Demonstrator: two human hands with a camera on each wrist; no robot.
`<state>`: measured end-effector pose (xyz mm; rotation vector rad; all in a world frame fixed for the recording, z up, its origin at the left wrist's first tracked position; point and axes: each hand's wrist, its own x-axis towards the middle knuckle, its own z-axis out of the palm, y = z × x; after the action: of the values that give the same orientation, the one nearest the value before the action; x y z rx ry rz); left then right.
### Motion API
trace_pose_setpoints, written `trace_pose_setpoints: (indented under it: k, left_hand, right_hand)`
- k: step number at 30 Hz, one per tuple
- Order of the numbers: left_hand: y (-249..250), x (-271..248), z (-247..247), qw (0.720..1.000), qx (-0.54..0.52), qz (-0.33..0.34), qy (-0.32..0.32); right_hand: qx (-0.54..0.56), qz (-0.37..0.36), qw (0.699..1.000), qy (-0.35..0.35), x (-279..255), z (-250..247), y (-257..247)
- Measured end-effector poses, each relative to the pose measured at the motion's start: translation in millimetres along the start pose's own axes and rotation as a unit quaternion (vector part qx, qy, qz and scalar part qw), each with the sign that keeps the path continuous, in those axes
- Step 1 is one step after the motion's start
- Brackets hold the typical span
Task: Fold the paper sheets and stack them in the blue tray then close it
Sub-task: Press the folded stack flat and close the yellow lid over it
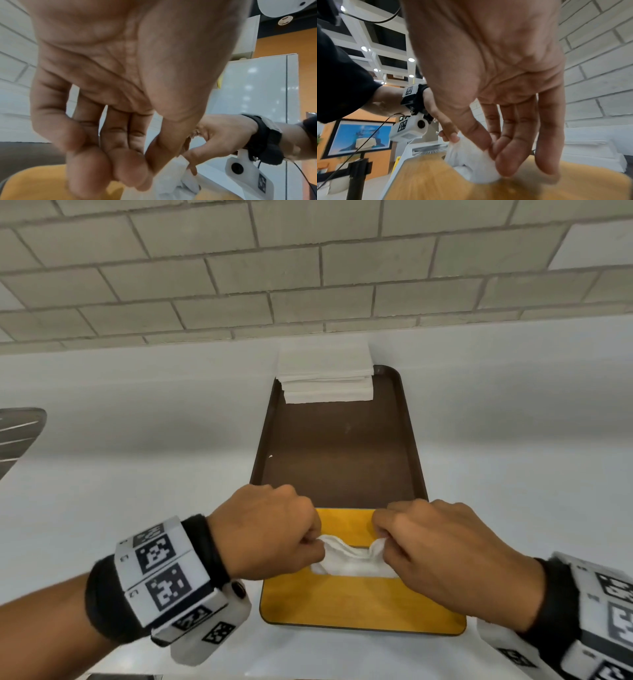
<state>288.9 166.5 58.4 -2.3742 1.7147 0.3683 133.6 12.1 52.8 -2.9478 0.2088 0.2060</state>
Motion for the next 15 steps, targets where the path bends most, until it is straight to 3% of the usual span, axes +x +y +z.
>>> trace_pose_setpoints:
  k: [4,10,15]
  left_hand:
    - [-3,-2,7,0.999,-0.033,-0.034,-0.018]
    - [18,-12,19,0.997,0.053,-0.051,-0.013]
    - [10,-9,12,0.998,-0.011,-0.063,-0.029]
  right_hand:
    - [0.037,0.002,0.999,-0.002,-2,-1,11]
    - [0.011,-0.002,0.999,-0.038,-17,1,7]
    - [0.024,0.026,0.999,-0.032,-10,6,14]
